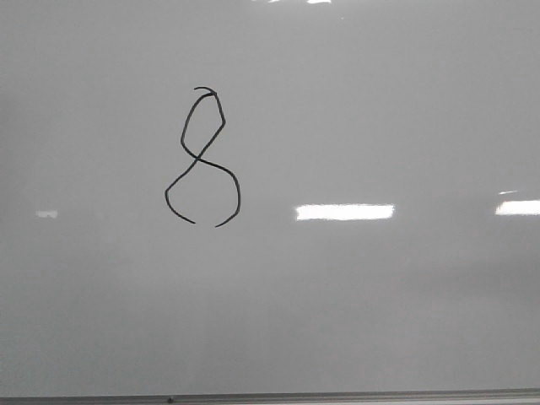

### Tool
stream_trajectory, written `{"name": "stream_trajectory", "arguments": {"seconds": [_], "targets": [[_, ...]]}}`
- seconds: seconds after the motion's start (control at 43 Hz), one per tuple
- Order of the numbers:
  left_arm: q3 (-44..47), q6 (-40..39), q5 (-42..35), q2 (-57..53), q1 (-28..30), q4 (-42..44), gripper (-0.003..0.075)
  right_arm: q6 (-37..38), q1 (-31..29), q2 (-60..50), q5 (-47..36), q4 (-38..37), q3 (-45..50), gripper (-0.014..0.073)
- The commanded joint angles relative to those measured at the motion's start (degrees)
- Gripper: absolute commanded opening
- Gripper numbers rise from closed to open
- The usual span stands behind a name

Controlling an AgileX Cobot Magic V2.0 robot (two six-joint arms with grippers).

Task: Write number 8 on whiteboard

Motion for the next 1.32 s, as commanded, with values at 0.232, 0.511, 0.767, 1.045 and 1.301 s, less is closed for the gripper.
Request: {"name": "stream_trajectory", "arguments": {"seconds": [0.232, 0.511, 0.767, 1.045, 1.301], "targets": [[0.74, -0.54, -5.02, -0.79, -0.05, -0.08, -0.0021, 0.0, -1.47, -4.0, 3.83, -1.98, -0.08, -0.0069], [0.74, -0.54, -5.02, -0.79, -0.05, -0.08, -0.0021, 0.0, -1.47, -4.0, 3.83, -1.98, -0.08, -0.0069], [0.74, -0.54, -5.02, -0.79, -0.05, -0.08, -0.0021, 0.0, -1.47, -4.0, 3.83, -1.98, -0.08, -0.0069], [0.74, -0.54, -5.02, -0.79, -0.05, -0.08, -0.0021, 0.0, -1.47, -4.0, 3.83, -1.98, -0.08, -0.0069], [0.74, -0.54, -5.02, -0.79, -0.05, -0.08, -0.0021, 0.0, -1.47, -4.0, 3.83, -1.98, -0.08, -0.0069]]}}
